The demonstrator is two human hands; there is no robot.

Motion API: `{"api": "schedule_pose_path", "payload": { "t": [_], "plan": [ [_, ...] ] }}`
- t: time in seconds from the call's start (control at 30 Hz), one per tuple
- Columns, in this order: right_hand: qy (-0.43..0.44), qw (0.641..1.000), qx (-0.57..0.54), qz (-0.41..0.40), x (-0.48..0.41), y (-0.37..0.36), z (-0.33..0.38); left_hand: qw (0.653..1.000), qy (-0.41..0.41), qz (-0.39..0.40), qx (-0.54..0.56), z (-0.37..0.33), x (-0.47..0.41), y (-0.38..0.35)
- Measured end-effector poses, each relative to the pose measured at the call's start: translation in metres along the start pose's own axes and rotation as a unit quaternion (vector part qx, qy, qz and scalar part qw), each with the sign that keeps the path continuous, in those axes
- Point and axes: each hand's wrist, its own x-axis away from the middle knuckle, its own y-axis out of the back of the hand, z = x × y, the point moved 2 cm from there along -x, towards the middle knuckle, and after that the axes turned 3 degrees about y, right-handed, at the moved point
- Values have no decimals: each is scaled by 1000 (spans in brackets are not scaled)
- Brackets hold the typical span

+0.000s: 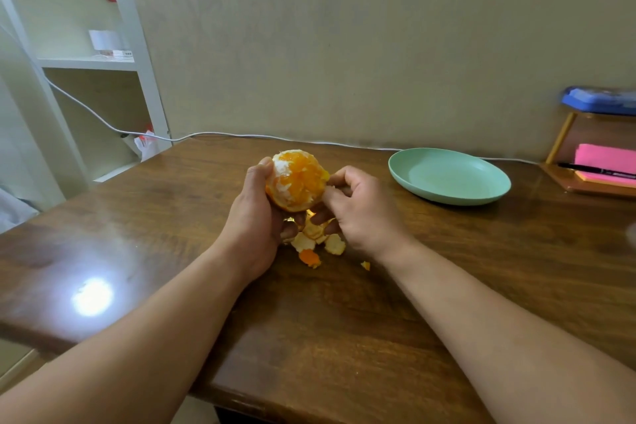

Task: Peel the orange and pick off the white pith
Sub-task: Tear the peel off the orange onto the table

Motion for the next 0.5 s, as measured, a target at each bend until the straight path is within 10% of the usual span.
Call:
{"api": "schedule_pose_path", "payload": {
  "t": [0.5],
  "plan": [
    [-124,963,-224,83,0,-2,-6,999,-29,7,-30,3,-3,2]
  ]
}}
